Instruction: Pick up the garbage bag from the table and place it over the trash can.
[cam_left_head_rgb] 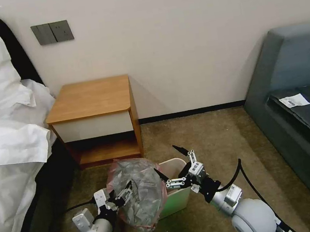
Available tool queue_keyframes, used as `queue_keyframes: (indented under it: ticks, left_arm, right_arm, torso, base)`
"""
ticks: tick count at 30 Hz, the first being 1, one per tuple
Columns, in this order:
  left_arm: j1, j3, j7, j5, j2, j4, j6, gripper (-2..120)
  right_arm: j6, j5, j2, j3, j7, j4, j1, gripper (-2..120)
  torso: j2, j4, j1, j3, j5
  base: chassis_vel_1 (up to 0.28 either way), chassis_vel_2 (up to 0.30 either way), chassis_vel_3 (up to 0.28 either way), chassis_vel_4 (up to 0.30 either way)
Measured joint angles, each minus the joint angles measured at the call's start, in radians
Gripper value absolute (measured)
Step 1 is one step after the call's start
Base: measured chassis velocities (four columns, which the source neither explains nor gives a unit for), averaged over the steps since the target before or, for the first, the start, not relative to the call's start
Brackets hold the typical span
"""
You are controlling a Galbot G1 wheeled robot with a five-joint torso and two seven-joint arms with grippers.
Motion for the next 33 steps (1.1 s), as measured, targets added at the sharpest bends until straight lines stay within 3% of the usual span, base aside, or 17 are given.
queue_keyframes:
  ticks: [14, 22, 25, 33]
  left_arm:
    - [-0.030, 0.026, 0.002, 0.011, -0.004, 0.038, 0.006, 83]
    - [-0.037, 0.034, 0.020, 0.024, -0.004, 0.060, 0.007, 59]
    - [-0.033, 0.042, 0.035, 0.037, -0.004, 0.071, 0.009, 42]
    - [-0.032, 0.050, 0.040, 0.049, -0.005, 0.077, 0.003, 15]
  right_arm:
    - [0.012, -0.012, 0.002, 0.005, -0.004, -0.003, -0.013, 100]
    - [0.012, -0.013, 0.000, 0.005, -0.004, 0.002, -0.016, 100]
    - [0.012, -0.013, 0.000, 0.004, -0.004, 0.003, -0.016, 100]
    - [0.012, -0.012, 0.000, 0.003, -0.004, 0.004, -0.015, 100]
  torso:
    - [0.000, 0.0000, 0.000, 0.000, 0.0000]
    - [0.000, 0.0000, 0.000, 0.000, 0.0001]
    - [0.000, 0.0003, 0.000, 0.000, -0.0005]
    - [0.000, 0.0001, 0.000, 0.000, 0.0004]
  base:
    - [0.000, 0.000, 0.000, 0.000]
    - [0.000, 0.000, 0.000, 0.000]
    - [0.000, 0.000, 0.000, 0.000]
    - [0.000, 0.000, 0.000, 0.000]
